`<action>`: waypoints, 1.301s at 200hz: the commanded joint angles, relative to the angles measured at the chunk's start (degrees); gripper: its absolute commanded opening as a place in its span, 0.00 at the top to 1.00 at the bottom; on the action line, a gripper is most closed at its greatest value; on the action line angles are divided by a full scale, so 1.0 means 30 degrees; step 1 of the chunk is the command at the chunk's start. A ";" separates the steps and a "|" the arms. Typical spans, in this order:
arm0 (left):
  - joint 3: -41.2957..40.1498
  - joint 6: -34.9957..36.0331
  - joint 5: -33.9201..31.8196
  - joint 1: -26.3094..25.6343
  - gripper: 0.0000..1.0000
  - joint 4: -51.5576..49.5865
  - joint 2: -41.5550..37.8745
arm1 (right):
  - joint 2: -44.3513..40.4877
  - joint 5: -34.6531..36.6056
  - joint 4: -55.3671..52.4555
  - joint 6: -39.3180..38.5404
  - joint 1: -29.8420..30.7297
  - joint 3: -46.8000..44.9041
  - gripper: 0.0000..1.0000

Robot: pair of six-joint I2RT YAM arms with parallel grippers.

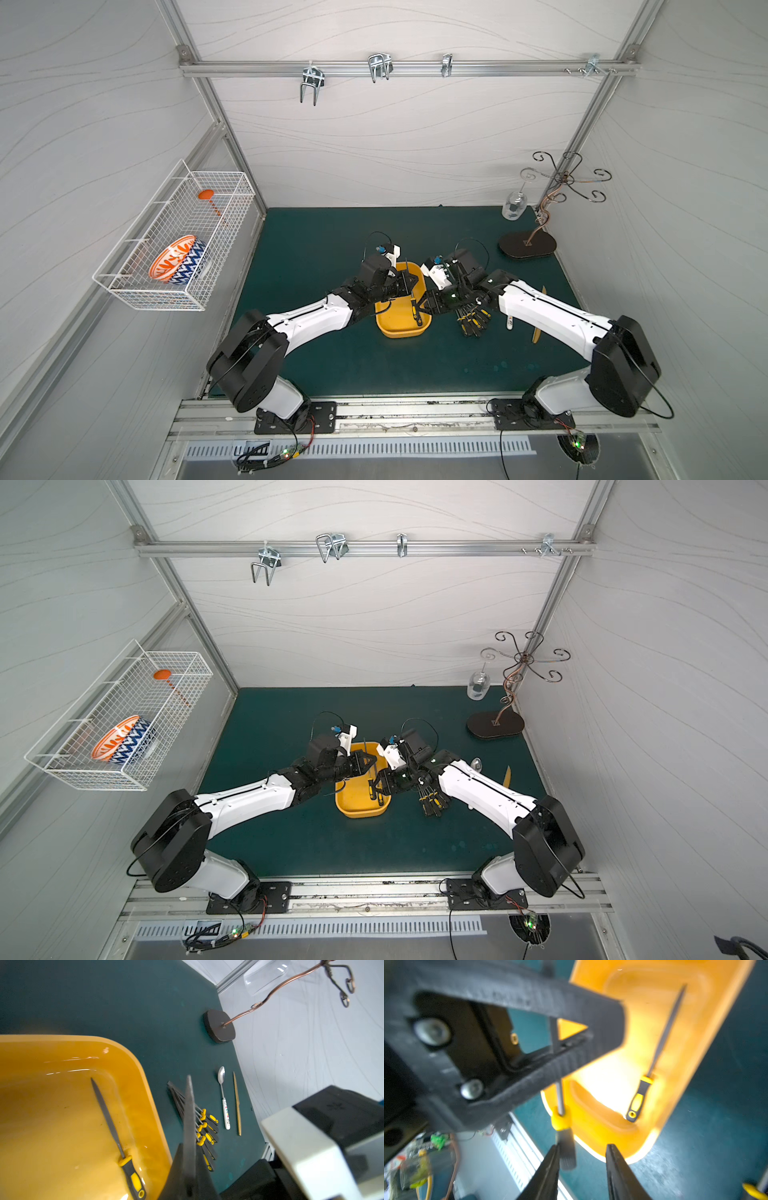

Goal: Put the file tool into the storage box
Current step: Place the file tool in the storage box, then pick up the file tool from the center of the board.

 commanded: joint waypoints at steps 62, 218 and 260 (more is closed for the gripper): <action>0.0538 -0.0259 -0.2048 0.0077 1.00 -0.0321 0.2758 | -0.1711 0.5441 -0.2473 0.1596 -0.1727 -0.2048 0.56; 0.0817 0.0221 -0.2508 0.0075 0.52 -0.1099 0.2838 | 0.1380 0.7529 -0.4562 0.1271 -0.2471 -0.2494 0.60; 0.0518 0.0221 -0.2638 0.0101 0.51 -0.1101 0.2382 | 0.2118 0.7385 -0.4394 0.1246 -0.2465 -0.2864 0.64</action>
